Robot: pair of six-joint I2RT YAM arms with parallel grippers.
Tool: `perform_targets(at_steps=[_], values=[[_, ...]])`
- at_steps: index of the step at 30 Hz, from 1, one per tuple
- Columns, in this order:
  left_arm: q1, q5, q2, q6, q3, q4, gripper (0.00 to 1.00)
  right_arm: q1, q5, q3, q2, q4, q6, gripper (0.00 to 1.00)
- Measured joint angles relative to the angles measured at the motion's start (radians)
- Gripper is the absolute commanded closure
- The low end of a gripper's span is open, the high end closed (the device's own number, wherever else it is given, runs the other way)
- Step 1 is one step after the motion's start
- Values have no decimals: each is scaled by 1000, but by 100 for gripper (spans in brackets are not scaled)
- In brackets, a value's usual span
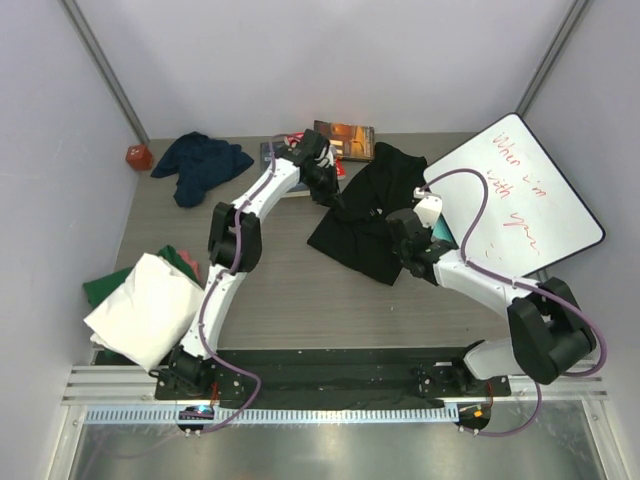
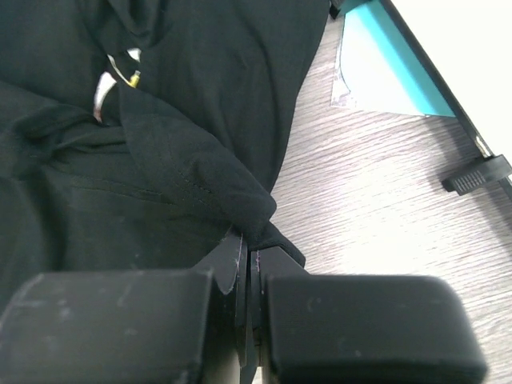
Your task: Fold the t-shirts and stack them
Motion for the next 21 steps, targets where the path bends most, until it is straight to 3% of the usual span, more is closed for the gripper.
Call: perform_targets(at_steps=[7,18,21], values=[[18,-3,3,2,-1,1,100,-3,5,0,83,51,-2,99],[62,-3,3,-3,-27,21,100,-3,5,0,87,130,-21,99],[65,-2,3,-4,-27,27,96,-6,6,0,87,155,-33,99]])
